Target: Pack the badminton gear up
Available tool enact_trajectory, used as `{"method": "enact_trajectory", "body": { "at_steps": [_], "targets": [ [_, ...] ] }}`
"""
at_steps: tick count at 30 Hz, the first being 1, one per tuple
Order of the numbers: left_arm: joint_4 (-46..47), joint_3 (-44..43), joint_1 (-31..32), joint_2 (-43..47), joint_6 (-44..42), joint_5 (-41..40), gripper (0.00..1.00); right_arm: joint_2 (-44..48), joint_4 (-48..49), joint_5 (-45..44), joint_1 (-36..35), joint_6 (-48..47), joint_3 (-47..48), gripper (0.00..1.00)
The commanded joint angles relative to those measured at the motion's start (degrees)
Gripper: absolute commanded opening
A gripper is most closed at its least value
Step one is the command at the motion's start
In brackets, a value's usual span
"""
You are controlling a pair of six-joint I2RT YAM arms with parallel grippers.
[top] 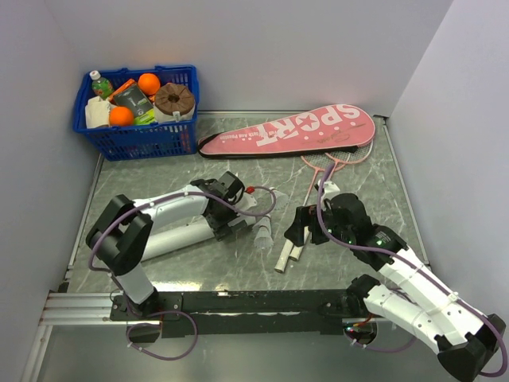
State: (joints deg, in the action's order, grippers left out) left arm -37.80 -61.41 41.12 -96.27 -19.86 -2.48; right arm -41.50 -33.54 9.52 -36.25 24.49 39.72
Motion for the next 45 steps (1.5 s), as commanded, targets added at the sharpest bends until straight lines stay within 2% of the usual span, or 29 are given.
{"method": "enact_trajectory", "body": {
  "at_steps": [1,7,10,11,13,14,19,23,30,37,40,41,45],
  "targets": [
    [0.54,-1.96,0.36,-2.78,-1.15,2.66,0.97,0.36,2.16,-0.47,-0.4,0.82,-0.88,1.0],
    [1.41,-1.17,0.27,-4.36,-1.24,3.97,0.79,0.8,2.51,-0.55,-0.4,1.35,-1.67,1.0],
    [1.42,-1.35,0.36,-4.63,-0.89,4.68,0.61,0.89,2.34,-0.73,-0.49,1.26,-1.76,1.0],
    [1.07,-1.61,0.36,-4.8,-0.71,4.85,0.46,0.89,2.25,-0.82,-0.4,1.26,-1.76,1.0],
    [0.89,-2.05,0.27,-4.72,-0.54,4.94,0.27,0.98,2.25,-0.82,-0.4,1.26,-1.67,1.0],
    [0.8,-2.05,0.27,-4.46,-0.45,4.68,0.01,1.06,2.34,-0.64,-0.4,1.26,-1.58,1.0],
    [0.8,-2.23,0.27,-1.21,0.08,3.89,0.01,0.37,1.2,-0.91,-0.4,0.38,0.26,1.0],
    [1.33,-1.79,0.18,4.75,1.22,2.66,0.01,-0.43,0.41,0.67,-0.4,-0.23,3.5,1.0],
    [1.42,-0.73,-0.17,14.79,3.42,6.26,0.01,-3.32,-4.34,1.29,-0.4,-4.27,11.51,1.0],
    [4.4,3.39,0.62,25.5,6.67,16.17,0.01,-6.66,-7.24,8.23,-0.4,-9.98,20.99,0.95],
    [7.73,7.08,1.15,32.0,7.2,19.08,0.01,-8.95,-9.17,11.92,-0.49,-13.23,25.03,0.92],
    [8.79,8.92,1.24,35.68,7.46,21.7,0.01,-9.65,-10.22,13.58,-0.49,-13.94,25.83,0.88],
    [11.96,12.18,1.41,42.12,8.17,29.36,0.01,-13.86,-12.07,19.64,-0.58,-16.05,29.88,0.83]
  ]
}}
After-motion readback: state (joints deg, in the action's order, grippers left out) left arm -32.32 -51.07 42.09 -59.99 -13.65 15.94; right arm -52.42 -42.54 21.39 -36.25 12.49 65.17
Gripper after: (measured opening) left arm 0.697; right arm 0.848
